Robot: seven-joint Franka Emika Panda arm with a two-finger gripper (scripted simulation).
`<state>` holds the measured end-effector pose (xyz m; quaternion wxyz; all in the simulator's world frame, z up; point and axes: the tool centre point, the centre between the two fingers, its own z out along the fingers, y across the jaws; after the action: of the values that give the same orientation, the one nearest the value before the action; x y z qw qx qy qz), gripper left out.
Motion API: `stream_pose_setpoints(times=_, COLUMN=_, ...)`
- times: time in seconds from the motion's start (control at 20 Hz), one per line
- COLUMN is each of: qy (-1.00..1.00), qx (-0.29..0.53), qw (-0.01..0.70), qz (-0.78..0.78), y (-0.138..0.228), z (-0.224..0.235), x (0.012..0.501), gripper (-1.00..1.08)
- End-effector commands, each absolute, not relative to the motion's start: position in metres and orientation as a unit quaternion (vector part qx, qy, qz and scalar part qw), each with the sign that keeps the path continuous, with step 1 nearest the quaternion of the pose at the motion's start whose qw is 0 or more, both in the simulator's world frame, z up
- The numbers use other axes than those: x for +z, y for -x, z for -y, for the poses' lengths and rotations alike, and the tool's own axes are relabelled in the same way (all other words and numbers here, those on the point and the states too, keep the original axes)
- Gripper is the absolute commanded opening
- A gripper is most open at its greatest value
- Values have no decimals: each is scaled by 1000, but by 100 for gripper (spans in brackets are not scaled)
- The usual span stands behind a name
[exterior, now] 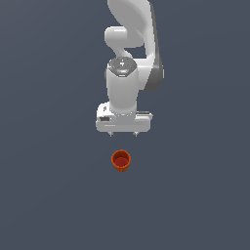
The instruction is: Pick up the object and move it to a goal position.
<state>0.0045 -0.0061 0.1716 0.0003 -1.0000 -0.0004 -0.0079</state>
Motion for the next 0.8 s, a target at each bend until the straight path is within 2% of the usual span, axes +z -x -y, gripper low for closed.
stream_pose_setpoints(times=0.0, qy=1000, qx=-8, qw=0, qz=0, y=-4, z=6, x=172, gripper=28)
stream_pose_setpoints(times=0.75, qy=1000, qx=-16, qw=4, qz=-6, y=-10, z=3, x=176, gripper=28)
